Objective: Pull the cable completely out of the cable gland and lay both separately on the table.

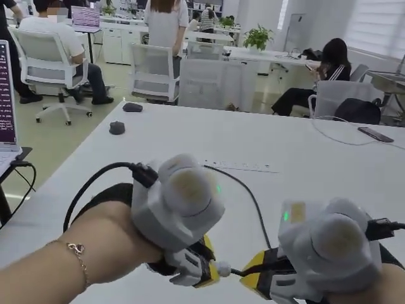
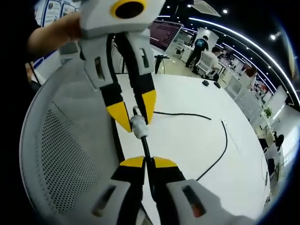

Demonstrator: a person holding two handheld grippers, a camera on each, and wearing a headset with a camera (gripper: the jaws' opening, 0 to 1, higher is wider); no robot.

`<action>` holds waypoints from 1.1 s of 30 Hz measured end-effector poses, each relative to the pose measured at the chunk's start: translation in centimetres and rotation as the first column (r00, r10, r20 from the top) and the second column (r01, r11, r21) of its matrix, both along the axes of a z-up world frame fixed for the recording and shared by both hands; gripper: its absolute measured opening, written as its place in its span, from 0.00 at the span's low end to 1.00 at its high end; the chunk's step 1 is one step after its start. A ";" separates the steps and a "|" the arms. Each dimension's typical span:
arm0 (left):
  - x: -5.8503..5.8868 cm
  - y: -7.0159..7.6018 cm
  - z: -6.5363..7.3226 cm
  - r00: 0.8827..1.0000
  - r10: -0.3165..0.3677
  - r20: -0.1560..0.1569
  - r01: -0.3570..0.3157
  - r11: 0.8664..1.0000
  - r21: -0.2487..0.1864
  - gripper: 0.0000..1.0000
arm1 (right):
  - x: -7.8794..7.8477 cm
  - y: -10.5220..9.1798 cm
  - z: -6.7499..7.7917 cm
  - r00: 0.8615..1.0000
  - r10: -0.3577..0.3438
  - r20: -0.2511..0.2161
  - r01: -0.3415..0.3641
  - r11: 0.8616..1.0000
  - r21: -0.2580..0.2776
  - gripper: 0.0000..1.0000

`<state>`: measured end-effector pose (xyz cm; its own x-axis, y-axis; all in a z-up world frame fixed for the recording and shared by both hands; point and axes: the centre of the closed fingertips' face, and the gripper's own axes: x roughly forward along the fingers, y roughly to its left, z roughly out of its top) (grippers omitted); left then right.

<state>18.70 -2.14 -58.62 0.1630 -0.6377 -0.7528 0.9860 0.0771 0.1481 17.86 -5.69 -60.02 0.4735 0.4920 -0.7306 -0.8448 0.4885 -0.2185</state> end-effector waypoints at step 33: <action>1.8 2.8 4.4 0.987 0.107 0.120 -0.100 0.993 -0.067 0.01 | 1.9 0.7 3.1 0.994 -0.044 0.097 0.050 0.996 -0.067 0.04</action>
<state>20.55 0.66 -54.17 0.3195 -0.6562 -0.6836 0.9467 0.1905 0.2596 19.73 -5.00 -56.91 0.5642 0.4171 -0.7125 -0.7948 0.5081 -0.3319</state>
